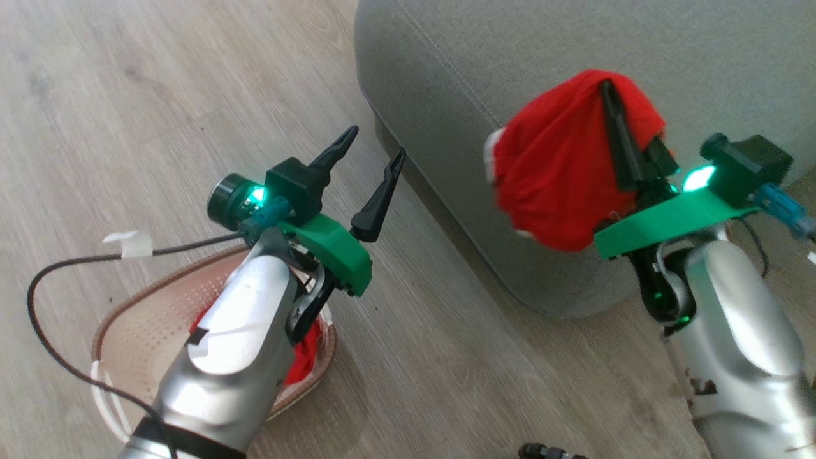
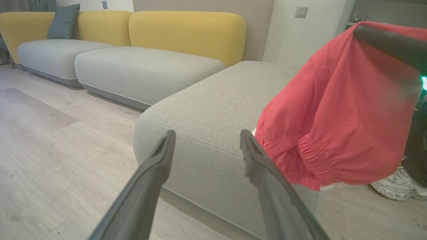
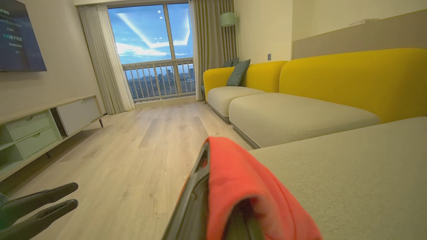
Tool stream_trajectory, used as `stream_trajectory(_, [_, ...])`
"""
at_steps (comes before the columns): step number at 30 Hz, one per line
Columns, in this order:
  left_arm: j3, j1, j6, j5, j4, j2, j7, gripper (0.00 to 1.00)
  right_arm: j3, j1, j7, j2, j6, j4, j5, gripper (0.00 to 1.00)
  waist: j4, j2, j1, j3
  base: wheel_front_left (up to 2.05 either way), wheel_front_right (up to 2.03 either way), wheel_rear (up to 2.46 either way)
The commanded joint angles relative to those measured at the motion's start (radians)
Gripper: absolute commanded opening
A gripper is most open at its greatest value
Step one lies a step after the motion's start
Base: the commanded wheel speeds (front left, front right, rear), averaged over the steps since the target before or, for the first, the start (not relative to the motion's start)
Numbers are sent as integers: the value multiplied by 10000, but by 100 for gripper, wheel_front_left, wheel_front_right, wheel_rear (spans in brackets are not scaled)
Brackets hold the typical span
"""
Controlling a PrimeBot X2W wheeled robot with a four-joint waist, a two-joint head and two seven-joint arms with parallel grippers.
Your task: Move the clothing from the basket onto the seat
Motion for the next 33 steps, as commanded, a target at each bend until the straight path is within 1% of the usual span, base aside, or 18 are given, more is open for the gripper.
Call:
stream_trajectory(1, [246, -506, -18, 70, -280, 73, -53, 100, 25, -163, -65, -49, -2, -457, -92, 0, -33, 0, 1, 123, 0, 0, 0])
stream_trajectory(5, [145, -612, -52, 137, -199, 47, -53, 100, -393, -53, -65, -191, -2, -704, -290, 0, -67, 0, 1, 477, 0, 0, 0])
stream_trajectory(9, [52, -716, -74, 219, -192, 36, -53, 100, -811, -265, -65, -383, -2, -853, -546, 0, -79, 0, 1, 963, 0, 0, 0])
stream_trajectory(13, [-86, -848, -92, 282, -172, 92, -53, 100, -1240, -793, -65, -624, -2, -851, -1171, 0, -73, 0, 1, 1528, 0, 0, 0])
stream_trajectory(18, [-224, -978, -100, 359, -206, 335, -53, 100, -1690, -1869, -65, -1015, -2, -579, -1709, 0, -57, 0, 1, 2172, 0, 0, 0])
stream_trajectory(21, [-338, -1056, -102, 416, -279, 481, -53, 100, -1864, -2621, -65, -1343, -2, -268, -1934, 0, -36, 0, 1, 2550, 0, 0, 0])
stream_trajectory(26, [-716, -1324, -103, 419, -443, 533, -53, 100, -2423, -3759, -65, -2100, -2, 349, -2299, 0, 430, 0, 1, 3157, 0, 0, 0])
stream_trajectory(30, [-868, -1488, -104, 388, -501, 580, -53, 100, -2779, -4674, -65, -2692, -2, 1107, -2584, 0, 760, 0, 1, 3582, 0, 0, 0])
stream_trajectory(33, [-940, -1577, -104, 391, -529, 609, -53, 100, -3018, -5178, -65, -2968, -2, 1597, -2670, 0, 918, 0, 1, 3824, 0, 0, 0])
